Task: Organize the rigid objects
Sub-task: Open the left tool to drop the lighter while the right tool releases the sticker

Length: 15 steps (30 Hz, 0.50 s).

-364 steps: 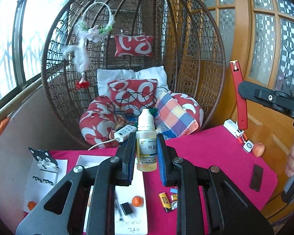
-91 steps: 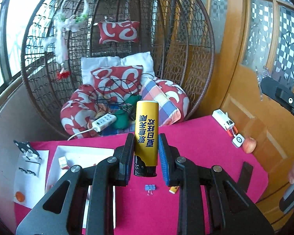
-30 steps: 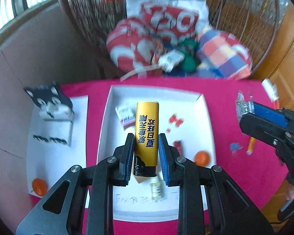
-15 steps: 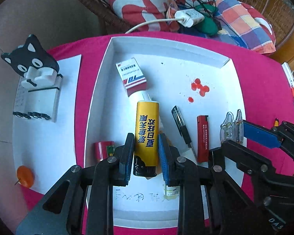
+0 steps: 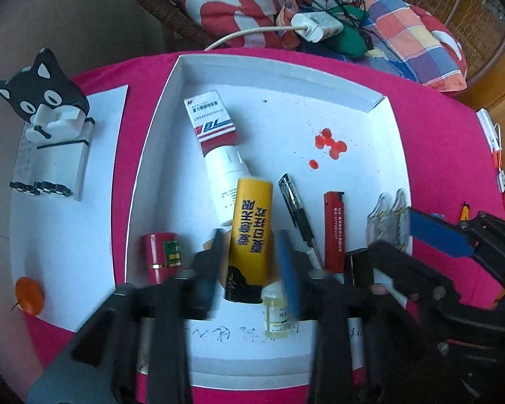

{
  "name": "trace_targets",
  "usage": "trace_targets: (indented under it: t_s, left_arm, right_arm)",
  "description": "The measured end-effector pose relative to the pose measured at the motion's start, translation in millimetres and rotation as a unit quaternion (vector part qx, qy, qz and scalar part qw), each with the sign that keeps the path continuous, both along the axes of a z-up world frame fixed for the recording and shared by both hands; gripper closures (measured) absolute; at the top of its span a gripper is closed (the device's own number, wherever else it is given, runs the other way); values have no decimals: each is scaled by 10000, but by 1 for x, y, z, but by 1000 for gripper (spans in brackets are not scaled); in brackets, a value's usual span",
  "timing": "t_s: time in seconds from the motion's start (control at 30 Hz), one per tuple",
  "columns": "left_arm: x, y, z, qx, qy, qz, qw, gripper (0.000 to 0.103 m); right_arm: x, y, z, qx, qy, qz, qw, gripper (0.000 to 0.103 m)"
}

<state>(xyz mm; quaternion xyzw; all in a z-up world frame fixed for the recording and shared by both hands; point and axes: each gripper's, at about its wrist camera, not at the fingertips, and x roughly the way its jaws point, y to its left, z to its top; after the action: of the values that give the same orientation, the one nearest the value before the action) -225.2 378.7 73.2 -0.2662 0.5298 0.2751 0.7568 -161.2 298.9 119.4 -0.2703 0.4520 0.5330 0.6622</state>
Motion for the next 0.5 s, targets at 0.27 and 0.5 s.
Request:
trace_targets:
  t_s: [0.27, 0.5]
  left_arm:
    - [-21, 11, 8, 326, -98, 534, 9980, 14]
    - [-25, 6, 17, 469, -149, 567, 9972, 10]
  right_arm:
    - [15, -13, 2, 104, -217, -433, 9988, 0]
    - [8, -16, 9, 175, -347, -385, 9985, 0]
